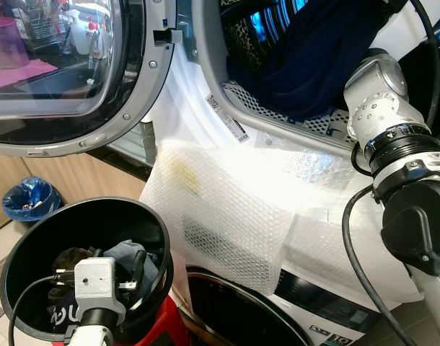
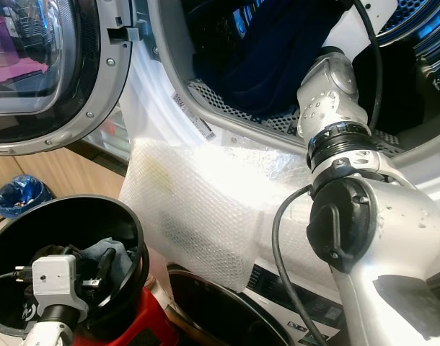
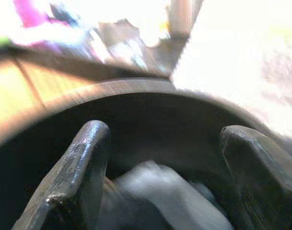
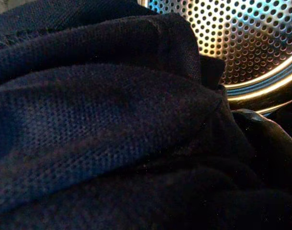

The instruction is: Clothes washing

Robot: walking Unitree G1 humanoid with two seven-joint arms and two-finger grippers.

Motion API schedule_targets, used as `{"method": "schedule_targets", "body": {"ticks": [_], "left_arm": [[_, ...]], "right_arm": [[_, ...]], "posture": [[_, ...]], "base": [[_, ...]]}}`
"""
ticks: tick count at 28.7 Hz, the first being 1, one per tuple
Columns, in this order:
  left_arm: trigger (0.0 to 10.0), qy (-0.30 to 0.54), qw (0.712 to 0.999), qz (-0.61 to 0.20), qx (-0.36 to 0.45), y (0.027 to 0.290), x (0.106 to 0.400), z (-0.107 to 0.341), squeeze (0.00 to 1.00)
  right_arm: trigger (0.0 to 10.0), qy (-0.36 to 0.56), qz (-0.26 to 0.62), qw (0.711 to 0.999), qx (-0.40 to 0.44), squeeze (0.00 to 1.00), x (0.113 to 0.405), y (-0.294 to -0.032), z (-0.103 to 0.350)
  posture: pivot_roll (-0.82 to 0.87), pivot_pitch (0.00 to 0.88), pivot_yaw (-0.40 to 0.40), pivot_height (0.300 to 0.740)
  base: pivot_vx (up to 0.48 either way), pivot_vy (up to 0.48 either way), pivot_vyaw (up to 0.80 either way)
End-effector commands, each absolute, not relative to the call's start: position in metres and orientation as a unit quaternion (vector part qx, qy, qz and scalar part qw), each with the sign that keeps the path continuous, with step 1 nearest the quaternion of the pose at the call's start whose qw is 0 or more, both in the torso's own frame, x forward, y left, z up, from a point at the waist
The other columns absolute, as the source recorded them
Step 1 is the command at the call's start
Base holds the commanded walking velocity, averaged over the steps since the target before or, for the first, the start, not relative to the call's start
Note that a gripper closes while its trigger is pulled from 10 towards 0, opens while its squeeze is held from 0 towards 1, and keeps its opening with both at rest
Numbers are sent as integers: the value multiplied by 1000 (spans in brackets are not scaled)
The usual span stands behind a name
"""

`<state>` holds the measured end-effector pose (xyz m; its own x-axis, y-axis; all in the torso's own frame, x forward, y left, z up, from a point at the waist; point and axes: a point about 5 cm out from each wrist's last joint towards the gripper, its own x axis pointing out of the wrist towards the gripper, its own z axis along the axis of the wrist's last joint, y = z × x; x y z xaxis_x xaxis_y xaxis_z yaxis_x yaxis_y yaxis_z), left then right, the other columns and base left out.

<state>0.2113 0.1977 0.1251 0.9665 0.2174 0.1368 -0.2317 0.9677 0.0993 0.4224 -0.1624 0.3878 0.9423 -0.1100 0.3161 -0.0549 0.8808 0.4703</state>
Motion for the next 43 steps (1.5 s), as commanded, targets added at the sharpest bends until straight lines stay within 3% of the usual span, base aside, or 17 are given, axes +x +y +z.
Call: {"method": "schedule_targets", "body": {"ticks": [1, 22, 43], "left_arm": [[10000, -75, 988, 118, 69, 198, 211, 130, 0], [10000, -71, 990, 103, 65, 190, 212, 127, 0], [10000, -75, 992, 80, 64, 183, 214, 128, 0]], "right_arm": [[10000, -201, -14, 946, 254, 0, 418, -165, 406], [10000, -198, -19, 948, 249, 0, 418, -166, 402], [10000, -197, -26, 946, 255, 0, 419, -171, 399]], "posture": [[194, 71, -56, 740], [187, 67, -57, 740], [185, 67, -55, 740]], "base": [[0, 0, 0], [346, 0, 0], [465, 0, 0]]}}
